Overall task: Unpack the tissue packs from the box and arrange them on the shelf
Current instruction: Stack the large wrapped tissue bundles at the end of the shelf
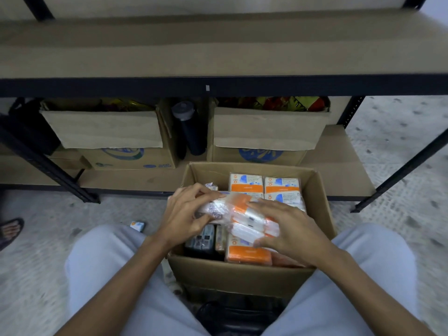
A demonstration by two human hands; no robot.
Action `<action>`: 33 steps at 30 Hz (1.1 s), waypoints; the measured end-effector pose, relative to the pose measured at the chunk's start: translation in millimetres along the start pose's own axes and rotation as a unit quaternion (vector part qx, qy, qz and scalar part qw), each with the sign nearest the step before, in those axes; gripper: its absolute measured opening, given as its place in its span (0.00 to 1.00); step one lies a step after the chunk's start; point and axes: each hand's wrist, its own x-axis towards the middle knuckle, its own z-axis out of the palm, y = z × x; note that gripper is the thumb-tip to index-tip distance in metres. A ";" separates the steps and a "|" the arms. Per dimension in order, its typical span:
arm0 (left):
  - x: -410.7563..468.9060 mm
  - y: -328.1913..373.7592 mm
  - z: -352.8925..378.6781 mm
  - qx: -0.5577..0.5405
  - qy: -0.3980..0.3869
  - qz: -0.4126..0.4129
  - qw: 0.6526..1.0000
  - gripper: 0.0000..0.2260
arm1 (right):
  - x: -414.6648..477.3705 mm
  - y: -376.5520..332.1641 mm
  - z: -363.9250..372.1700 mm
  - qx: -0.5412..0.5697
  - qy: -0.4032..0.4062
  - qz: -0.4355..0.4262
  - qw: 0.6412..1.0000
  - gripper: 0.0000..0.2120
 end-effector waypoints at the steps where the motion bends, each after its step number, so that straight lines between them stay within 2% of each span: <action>1: 1.1 -1.1 -2.6 0.014 -0.002 0.011 1.000 0.21 | 1.0 2.2 -0.8 0.017 0.005 -0.008 1.000 0.38; 7: 15.1 -5.7 -22.7 0.064 -0.029 0.103 0.992 0.20 | 9.1 9.1 -19.2 0.046 0.023 -0.046 0.998 0.29; 11: 29.6 0.4 -45.8 0.076 -0.033 0.112 0.990 0.22 | 18.3 12.4 -43.8 0.030 0.044 -0.064 0.997 0.28; 26: 129.4 53.5 -153.4 0.137 0.155 0.175 0.963 0.19 | 37.0 -17.6 -180.2 -0.080 0.235 -0.128 0.960 0.28; 33: 184.9 45.3 -172.8 0.115 0.174 0.162 0.964 0.19 | 69.0 -18.8 -225.6 -0.101 0.284 -0.133 0.944 0.27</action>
